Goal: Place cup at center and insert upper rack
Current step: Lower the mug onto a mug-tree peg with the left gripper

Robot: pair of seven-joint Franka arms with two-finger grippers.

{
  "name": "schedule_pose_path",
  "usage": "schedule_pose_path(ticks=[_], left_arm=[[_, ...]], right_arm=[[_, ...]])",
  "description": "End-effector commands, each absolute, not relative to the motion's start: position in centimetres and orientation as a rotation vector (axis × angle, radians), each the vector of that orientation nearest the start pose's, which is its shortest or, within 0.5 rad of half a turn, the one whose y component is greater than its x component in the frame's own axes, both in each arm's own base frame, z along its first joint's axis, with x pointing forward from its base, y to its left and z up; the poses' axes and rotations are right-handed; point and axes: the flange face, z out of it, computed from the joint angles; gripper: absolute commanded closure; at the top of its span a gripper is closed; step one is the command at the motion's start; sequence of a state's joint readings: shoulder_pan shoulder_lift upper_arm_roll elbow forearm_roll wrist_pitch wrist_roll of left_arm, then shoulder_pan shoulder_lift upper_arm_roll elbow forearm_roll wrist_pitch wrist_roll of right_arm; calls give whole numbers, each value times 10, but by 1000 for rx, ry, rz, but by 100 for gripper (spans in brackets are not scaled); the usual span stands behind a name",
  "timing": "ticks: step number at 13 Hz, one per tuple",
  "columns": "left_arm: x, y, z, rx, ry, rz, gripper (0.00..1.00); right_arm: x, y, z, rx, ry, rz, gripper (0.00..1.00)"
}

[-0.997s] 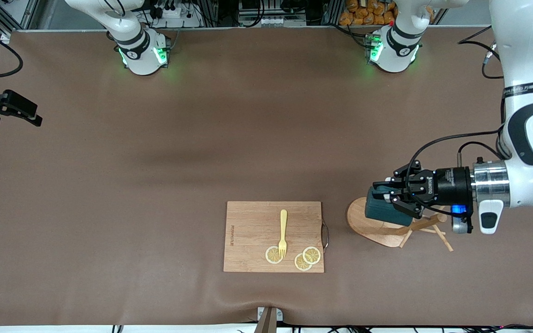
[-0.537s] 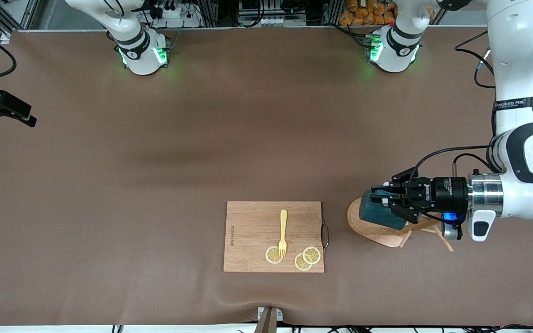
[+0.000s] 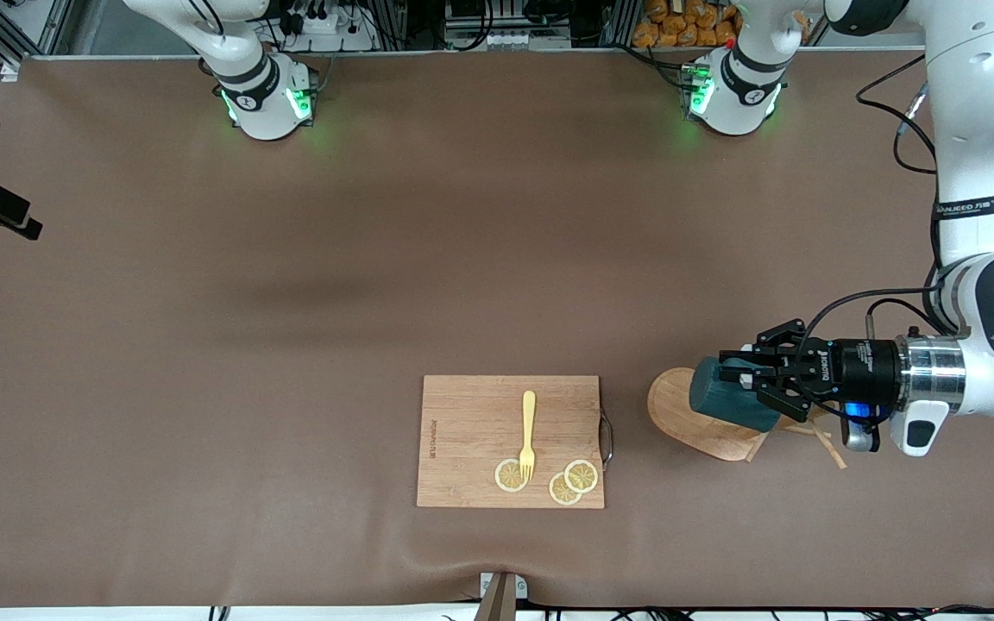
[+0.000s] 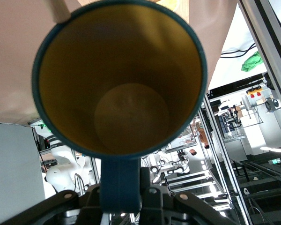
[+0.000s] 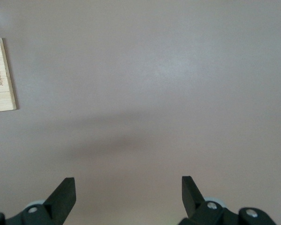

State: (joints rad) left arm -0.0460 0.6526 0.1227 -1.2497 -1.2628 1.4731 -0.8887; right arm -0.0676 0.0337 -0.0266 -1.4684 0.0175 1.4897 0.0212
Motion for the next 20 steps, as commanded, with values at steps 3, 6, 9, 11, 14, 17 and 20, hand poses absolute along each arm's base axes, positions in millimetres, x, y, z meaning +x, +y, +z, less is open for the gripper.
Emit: schedule_pose_path(ticks=[3, 6, 9, 11, 14, 17, 20], left_arm=[[714, -84, 421, 1678, 1039, -959, 100], [714, -76, 409, 1672, 1040, -958, 100], [712, -66, 408, 1665, 1031, -977, 100], [713, -59, 406, 1662, 1027, -972, 100], [714, -55, 401, 1649, 1030, -973, 100], [714, -49, 389, 1650, 1016, -962, 100], [713, -35, 378, 1645, 978, -955, 100]], right_arm=[[557, -46, 645, -3108, 202, 16, 0], [557, -44, 644, -3103, 228, 23, 0], [556, -43, 645, -3103, 228, 21, 0], [556, -45, 644, -3102, 233, 26, 0], [556, -46, 643, -3102, 235, 33, 0], [556, -49, 644, -3102, 242, 30, 0], [557, -46, 643, -3102, 235, 26, 0]])
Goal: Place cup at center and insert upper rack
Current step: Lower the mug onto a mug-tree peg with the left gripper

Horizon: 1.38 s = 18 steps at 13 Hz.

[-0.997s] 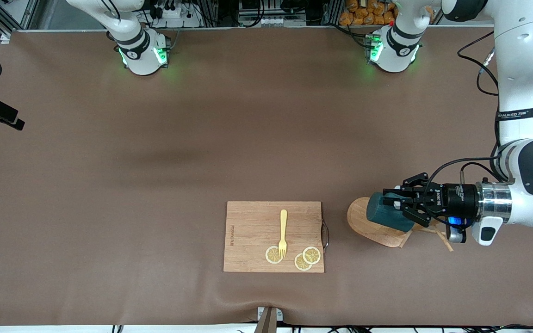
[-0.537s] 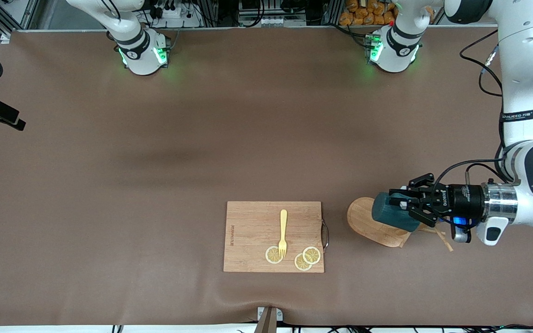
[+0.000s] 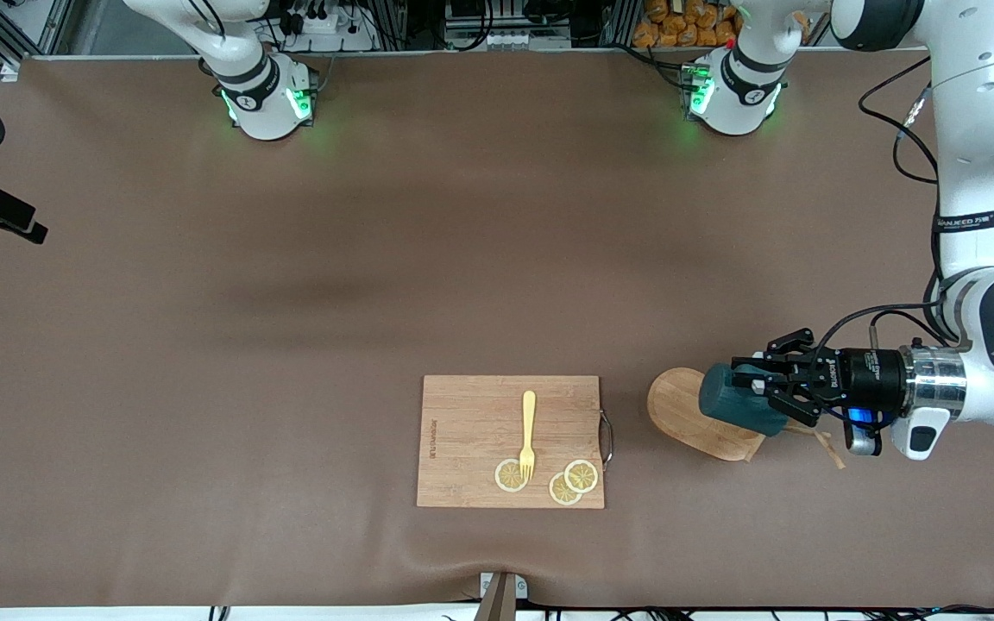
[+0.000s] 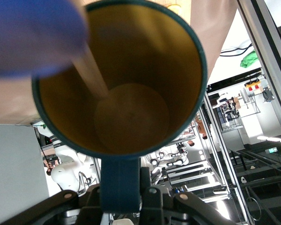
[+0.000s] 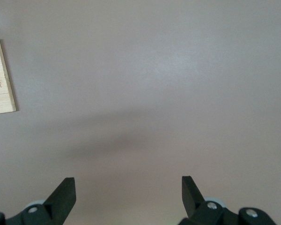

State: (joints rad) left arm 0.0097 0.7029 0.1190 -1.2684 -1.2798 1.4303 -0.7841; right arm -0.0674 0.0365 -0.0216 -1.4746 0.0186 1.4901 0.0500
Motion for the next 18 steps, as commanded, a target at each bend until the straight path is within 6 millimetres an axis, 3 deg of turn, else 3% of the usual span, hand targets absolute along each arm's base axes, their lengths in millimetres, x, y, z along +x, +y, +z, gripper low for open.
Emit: schedule_pose_path(ticks=[1, 18], left_arm=[[714, -31, 376, 1625, 968, -955, 100], [716, -14, 337, 1549, 949, -975, 100]], right_arm=[[557, -45, 643, -3102, 235, 26, 0], [557, -50, 642, -3101, 245, 28, 0]])
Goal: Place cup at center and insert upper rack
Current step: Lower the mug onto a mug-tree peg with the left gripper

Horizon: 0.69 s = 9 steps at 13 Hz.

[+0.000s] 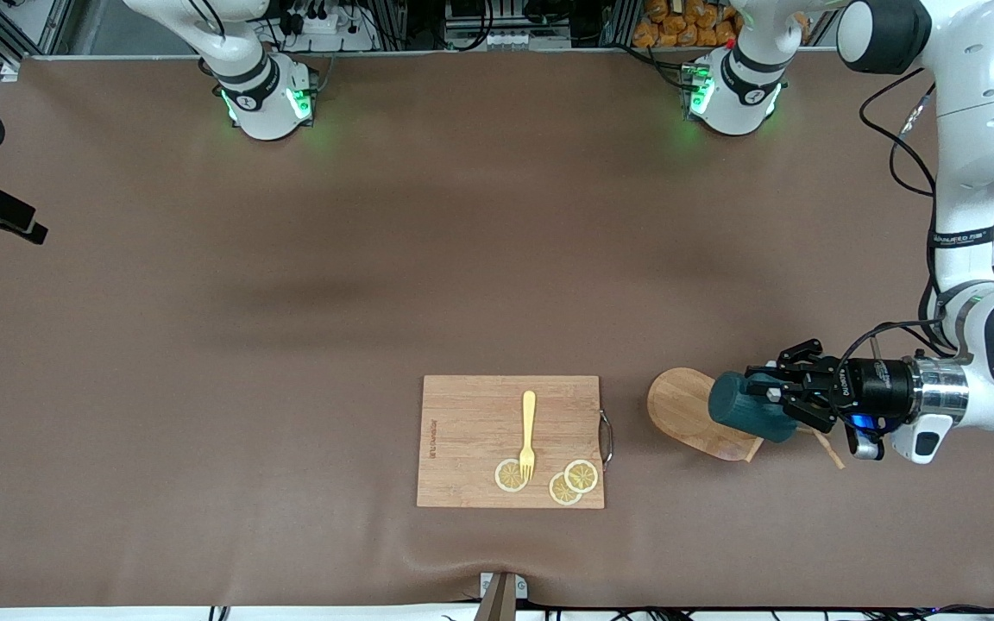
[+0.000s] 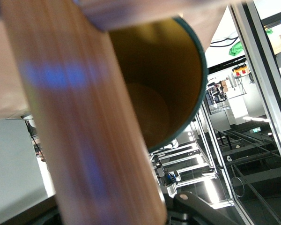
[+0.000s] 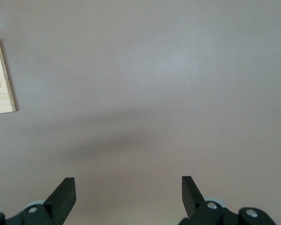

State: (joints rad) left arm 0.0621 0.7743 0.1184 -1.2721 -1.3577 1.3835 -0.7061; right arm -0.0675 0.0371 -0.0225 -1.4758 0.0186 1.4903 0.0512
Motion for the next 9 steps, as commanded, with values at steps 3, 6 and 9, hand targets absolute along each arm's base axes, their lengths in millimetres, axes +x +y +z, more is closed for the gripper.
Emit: schedule_pose_path(ticks=[3, 6, 9], left_arm=[[717, -14, 331, 1535, 954, -982, 100], [717, -14, 331, 1535, 954, -984, 100], [718, -12, 329, 1516, 960, -988, 84]], right_arm=[[557, -49, 642, -3111, 239, 28, 0], [557, -51, 642, -3111, 244, 28, 0], [557, -51, 642, -3110, 246, 28, 0]])
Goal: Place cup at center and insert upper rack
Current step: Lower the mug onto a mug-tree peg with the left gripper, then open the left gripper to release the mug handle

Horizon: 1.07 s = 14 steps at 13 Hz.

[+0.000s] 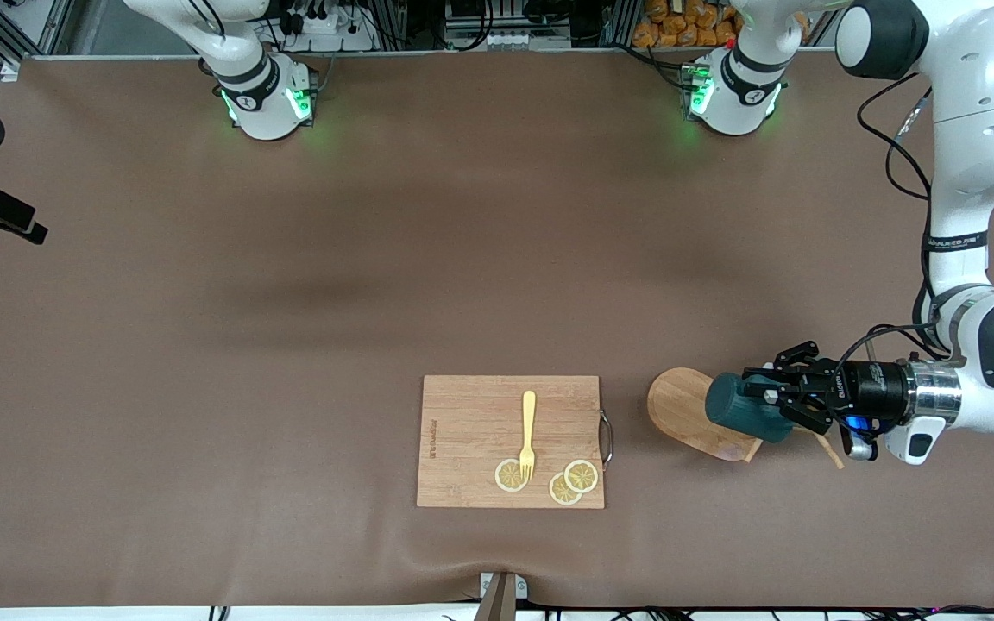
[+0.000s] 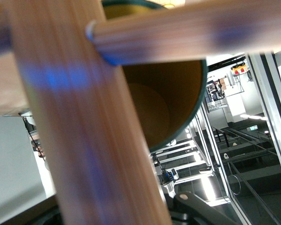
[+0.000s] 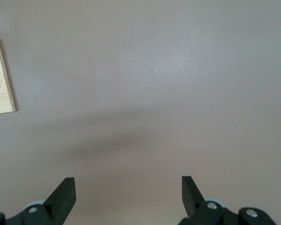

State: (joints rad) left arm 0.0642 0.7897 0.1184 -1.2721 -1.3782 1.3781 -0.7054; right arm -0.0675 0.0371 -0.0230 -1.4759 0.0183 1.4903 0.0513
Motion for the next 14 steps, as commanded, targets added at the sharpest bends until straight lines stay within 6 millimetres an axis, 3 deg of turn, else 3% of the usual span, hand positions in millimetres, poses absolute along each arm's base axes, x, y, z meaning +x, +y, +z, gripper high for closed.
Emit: schedule_pose_path(ticks=[1, 2, 3, 14], left_arm=[[718, -12, 329, 1513, 962, -990, 60], [719, -7, 331, 1504, 967, -984, 7], [719, -3, 332, 1494, 968, -979, 0], [721, 7, 354, 1444, 977, -991, 0]], right_arm=[[557, -52, 642, -3110, 249, 28, 0], [557, -52, 642, -3110, 249, 28, 0], [557, -52, 642, -3110, 249, 28, 0], [557, -51, 642, -3110, 249, 31, 0]])
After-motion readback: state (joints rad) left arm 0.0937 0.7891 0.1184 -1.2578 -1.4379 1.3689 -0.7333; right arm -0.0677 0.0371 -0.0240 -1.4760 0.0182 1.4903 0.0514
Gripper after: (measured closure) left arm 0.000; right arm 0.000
